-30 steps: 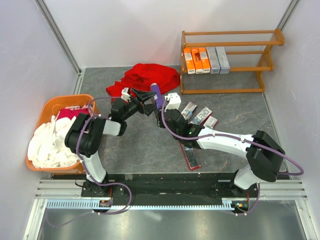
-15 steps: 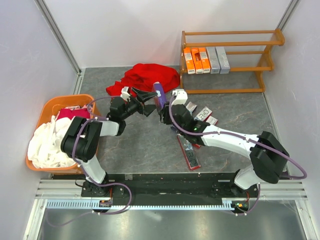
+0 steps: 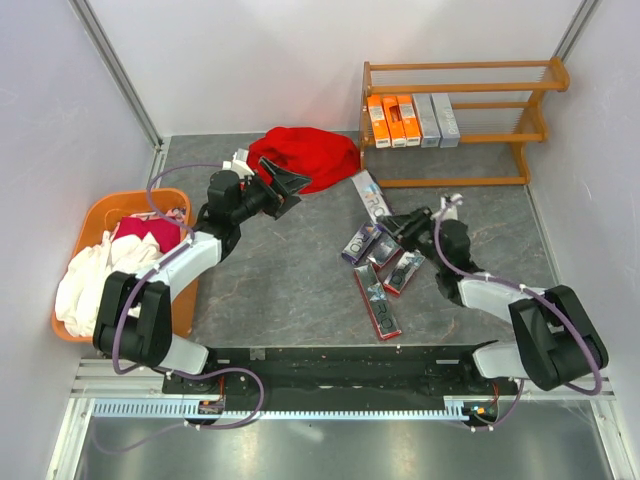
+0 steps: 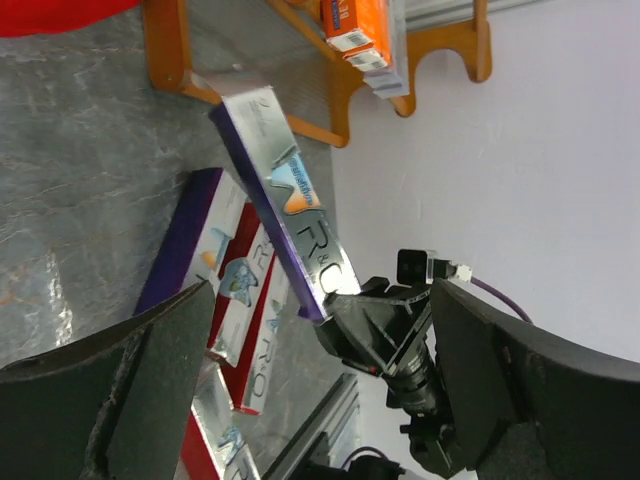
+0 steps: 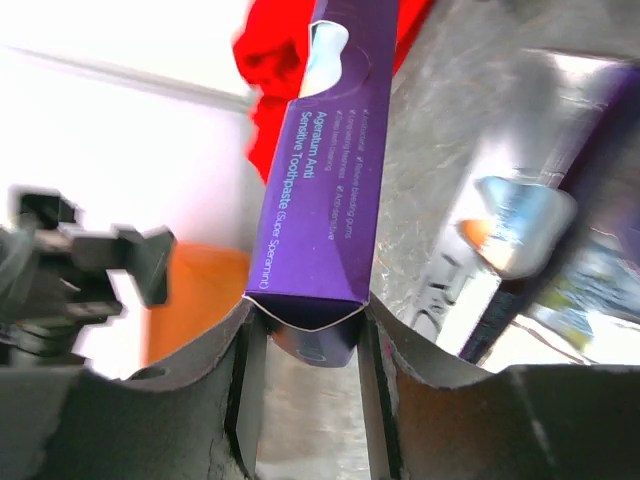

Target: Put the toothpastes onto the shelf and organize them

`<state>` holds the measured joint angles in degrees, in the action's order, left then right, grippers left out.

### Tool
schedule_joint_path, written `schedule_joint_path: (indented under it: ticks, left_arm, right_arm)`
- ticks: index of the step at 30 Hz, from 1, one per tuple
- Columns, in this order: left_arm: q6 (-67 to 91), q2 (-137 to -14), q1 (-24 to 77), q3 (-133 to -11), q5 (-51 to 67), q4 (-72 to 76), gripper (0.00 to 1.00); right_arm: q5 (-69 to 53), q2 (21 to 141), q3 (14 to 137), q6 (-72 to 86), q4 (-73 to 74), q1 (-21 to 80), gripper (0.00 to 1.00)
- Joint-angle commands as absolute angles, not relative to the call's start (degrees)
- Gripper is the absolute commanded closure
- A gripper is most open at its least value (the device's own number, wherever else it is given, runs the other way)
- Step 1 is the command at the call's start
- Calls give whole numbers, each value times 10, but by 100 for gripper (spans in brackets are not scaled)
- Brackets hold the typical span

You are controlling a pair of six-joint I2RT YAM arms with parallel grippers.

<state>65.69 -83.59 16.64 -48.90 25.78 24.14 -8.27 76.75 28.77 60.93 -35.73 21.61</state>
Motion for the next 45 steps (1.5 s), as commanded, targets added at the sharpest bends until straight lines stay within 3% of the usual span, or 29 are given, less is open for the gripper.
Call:
schedule_joint_path:
  ticks: [1,10,20,29,37,45]
  left_arm:
    - [577,-812,167,-512,222,168,4]
    - [573,-820,167,-509,226,164,4]
    - [571,-834,167,-515,229,165,4]
    - [572,-843,167,-515,229,167,4]
    - [572,-846,167,-515,232,169,4]
    - [570,-847,166,-511,234,168,4]
  right_arm:
    - [-208,769,200,773,-640,125,67]
    - [-305,749,155,797,-662,-30,66]
    - [-387,725,150,796,-657,-110,67]
    - [-398,712,177,707,-518,-170,67]
    - [-360,809,215,698,-573,-170,68]
    - [-329,960,267,772,-741,-142,69]
